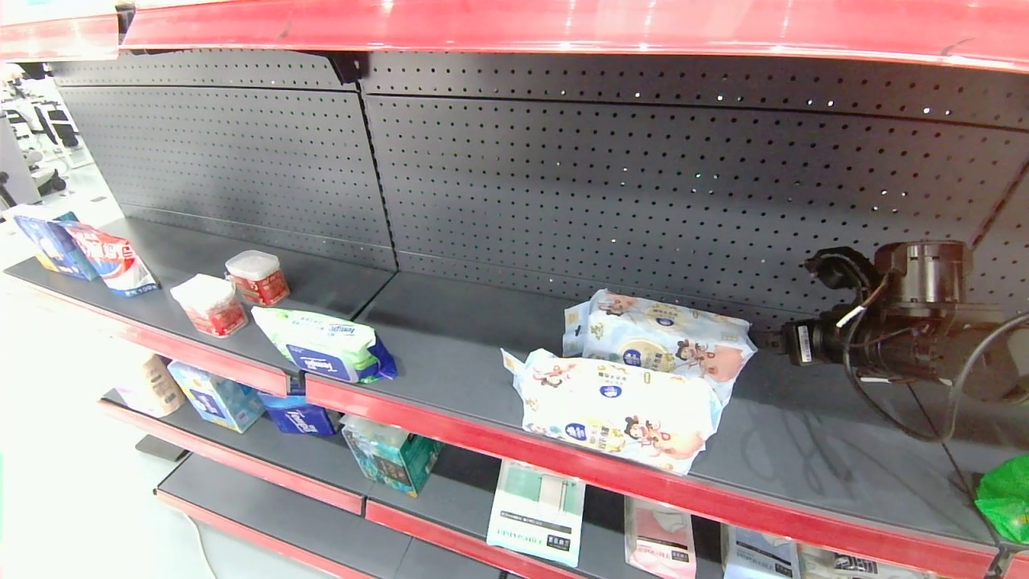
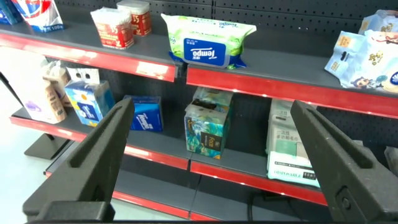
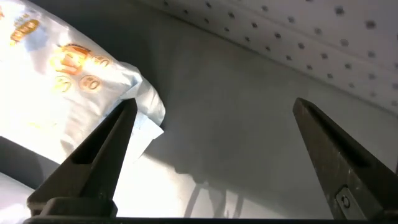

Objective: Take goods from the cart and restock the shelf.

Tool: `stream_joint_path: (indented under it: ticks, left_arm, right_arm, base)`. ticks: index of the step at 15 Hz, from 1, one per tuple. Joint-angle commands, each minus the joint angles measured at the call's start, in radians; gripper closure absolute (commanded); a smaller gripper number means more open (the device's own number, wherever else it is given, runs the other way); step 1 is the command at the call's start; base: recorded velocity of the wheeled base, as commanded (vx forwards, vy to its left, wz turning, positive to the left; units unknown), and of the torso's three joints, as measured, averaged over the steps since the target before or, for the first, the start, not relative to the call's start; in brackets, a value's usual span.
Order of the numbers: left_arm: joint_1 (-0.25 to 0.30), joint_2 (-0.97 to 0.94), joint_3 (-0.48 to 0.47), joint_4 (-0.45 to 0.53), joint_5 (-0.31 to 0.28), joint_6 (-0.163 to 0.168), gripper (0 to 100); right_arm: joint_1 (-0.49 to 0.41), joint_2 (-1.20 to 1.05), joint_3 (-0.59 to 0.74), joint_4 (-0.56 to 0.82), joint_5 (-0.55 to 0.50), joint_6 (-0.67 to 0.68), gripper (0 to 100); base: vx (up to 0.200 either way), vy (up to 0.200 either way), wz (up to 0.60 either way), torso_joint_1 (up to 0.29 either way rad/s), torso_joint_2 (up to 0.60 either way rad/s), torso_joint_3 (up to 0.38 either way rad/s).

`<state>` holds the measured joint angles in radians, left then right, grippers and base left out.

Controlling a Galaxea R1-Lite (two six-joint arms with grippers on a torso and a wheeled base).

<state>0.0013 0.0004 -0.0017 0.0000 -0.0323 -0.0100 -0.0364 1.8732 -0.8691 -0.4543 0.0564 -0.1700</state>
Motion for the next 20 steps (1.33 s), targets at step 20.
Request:
stream_joint_path:
  ticks: [20]
  left_arm:
    - [0.0,0.0,0.0,0.0,0.0,-0.001,0]
  right_arm:
    - [-0.014,-0.396,0.283,0.0,0.0,0.014,0]
  base:
    - [0.0,0.0,0.0,0.0,0.0,0.0]
